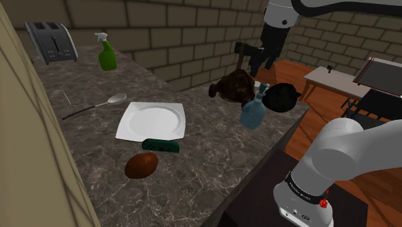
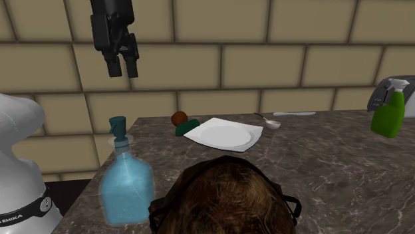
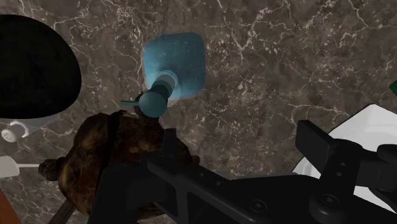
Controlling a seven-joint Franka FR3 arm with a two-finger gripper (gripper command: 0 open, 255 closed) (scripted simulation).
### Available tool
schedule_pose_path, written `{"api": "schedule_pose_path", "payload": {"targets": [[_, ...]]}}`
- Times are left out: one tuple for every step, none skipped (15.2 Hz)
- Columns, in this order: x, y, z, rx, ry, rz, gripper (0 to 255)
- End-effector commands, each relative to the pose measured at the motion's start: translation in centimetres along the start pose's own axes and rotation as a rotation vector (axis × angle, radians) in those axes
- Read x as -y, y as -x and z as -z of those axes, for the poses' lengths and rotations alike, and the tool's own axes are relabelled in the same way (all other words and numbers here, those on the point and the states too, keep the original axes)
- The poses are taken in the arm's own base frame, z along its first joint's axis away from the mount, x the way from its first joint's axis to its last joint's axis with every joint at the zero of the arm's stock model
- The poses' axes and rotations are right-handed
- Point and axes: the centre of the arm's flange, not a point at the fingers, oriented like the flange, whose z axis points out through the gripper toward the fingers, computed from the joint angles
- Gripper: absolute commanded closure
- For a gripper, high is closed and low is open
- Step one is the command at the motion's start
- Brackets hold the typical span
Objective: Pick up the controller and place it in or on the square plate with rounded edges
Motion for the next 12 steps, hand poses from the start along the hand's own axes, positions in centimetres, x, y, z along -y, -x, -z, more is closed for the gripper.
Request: {"api": "schedule_pose_path", "payload": {"targets": [[0.0,0.0,0.0,0.0,0.0,0.0,0],[0.9,-0.6,-0.6,0.001,-0.004,0.018,0],[1.9,-1.3,-1.2,0.002,-0.009,0.037,0],[2.8,-1.9,-1.8,0.003,-0.013,0.055,0],[3.8,-2.4,-2.4,0.004,-0.017,0.074,0],[4.8,-3.0,-3.0,0.005,-0.022,0.092,0],[5.8,-3.6,-3.5,0.006,-0.026,0.11,0],[6.8,-4.1,-4.1,0.007,-0.03,0.129,0],[7.8,-4.6,-4.7,0.008,-0.034,0.147,0],[8.9,-5.1,-5.3,0.009,-0.039,0.166,0],[9.9,-5.6,-5.8,0.01,-0.043,0.184,0],[11.0,-6.0,-6.4,0.011,-0.047,0.202,0]]}}
